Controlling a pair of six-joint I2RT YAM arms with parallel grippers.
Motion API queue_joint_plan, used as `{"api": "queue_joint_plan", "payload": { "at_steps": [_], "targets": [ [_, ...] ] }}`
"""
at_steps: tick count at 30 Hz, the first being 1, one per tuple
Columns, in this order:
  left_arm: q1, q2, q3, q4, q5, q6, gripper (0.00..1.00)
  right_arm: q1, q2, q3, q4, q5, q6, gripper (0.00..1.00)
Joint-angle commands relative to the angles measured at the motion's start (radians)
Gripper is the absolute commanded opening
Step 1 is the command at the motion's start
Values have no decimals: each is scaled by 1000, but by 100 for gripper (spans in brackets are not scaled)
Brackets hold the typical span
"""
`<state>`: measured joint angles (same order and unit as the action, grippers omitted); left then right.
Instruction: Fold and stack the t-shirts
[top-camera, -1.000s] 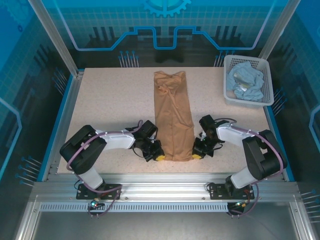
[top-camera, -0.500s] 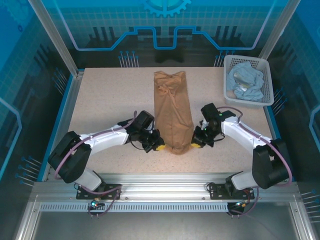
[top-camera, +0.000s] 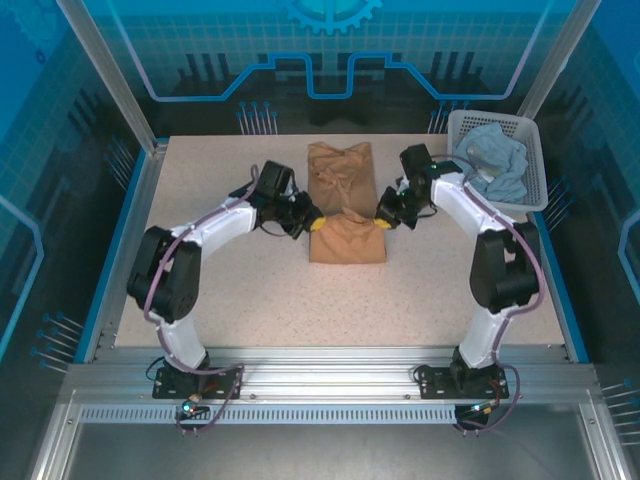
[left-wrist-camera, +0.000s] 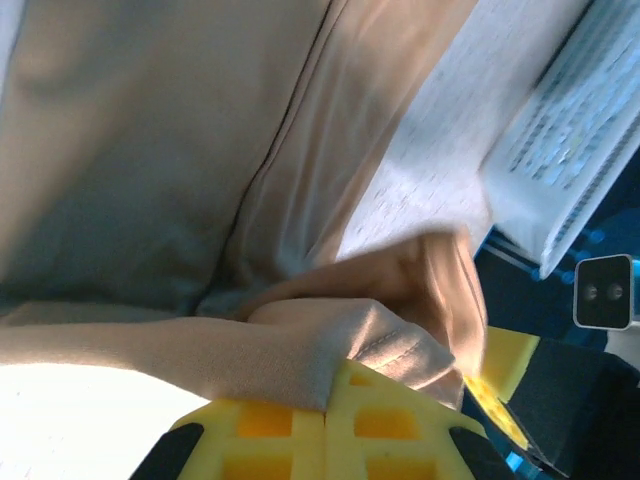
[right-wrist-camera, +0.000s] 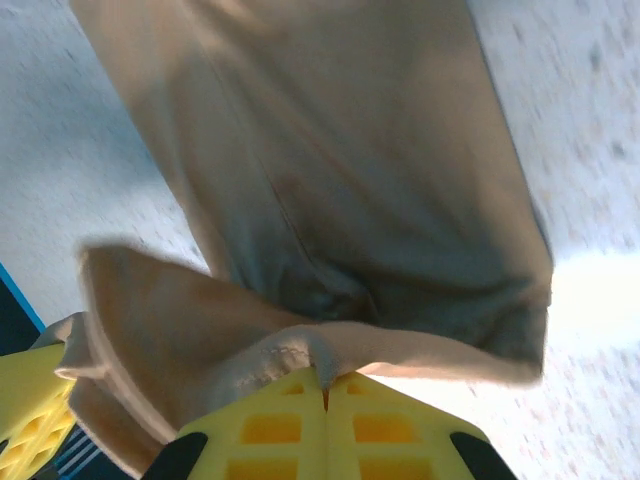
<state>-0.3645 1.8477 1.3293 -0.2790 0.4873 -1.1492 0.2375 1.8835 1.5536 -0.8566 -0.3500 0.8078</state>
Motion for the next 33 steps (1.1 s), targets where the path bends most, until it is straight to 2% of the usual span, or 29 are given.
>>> {"api": "queue_joint_plan", "payload": {
  "at_steps": [1, 5, 7, 8, 10, 11, 13, 15, 18, 22, 25, 29, 33],
  "targets": [
    [42, 114, 109, -21, 42, 28, 0, -24, 120, 137, -41, 12, -9, 0],
    [77, 276, 280, -15, 72, 28, 0, -46, 300, 331, -78, 22, -6, 0],
    [90, 343, 359, -17, 86, 34, 5, -52, 376, 415, -85, 0, -13, 0],
    [98, 371, 400, -34, 92, 35, 11, -54, 410, 459, -94, -7, -21, 6],
    [106, 399, 446, -51, 95, 40, 33, -59, 437, 519, -119, -8, -37, 40],
    [109, 399, 463, -77, 86, 60, 43, -62, 461, 532, -129, -1, -44, 52],
    [113, 370, 461, -112, 60, 101, 52, -69, 448, 513, -125, 15, -54, 59],
    [113, 308, 406, -124, 27, 126, 53, -74, 361, 442, -95, 34, -63, 61],
    [101, 171, 223, -112, -29, 130, 48, -73, 232, 291, -37, 65, -80, 62],
    [61, 11, -81, -22, -47, 47, 42, -68, 71, 34, 36, 68, -88, 62],
    [24, -36, -252, 107, -29, -57, 43, -64, -15, -145, 104, 35, -74, 61],
    [-11, -8, -324, 234, -19, -150, 49, -51, -56, -293, 181, -14, -46, 61],
    [-14, 12, -321, 237, -51, -156, 50, -55, -44, -374, 261, -61, -2, 60]
  ]
}}
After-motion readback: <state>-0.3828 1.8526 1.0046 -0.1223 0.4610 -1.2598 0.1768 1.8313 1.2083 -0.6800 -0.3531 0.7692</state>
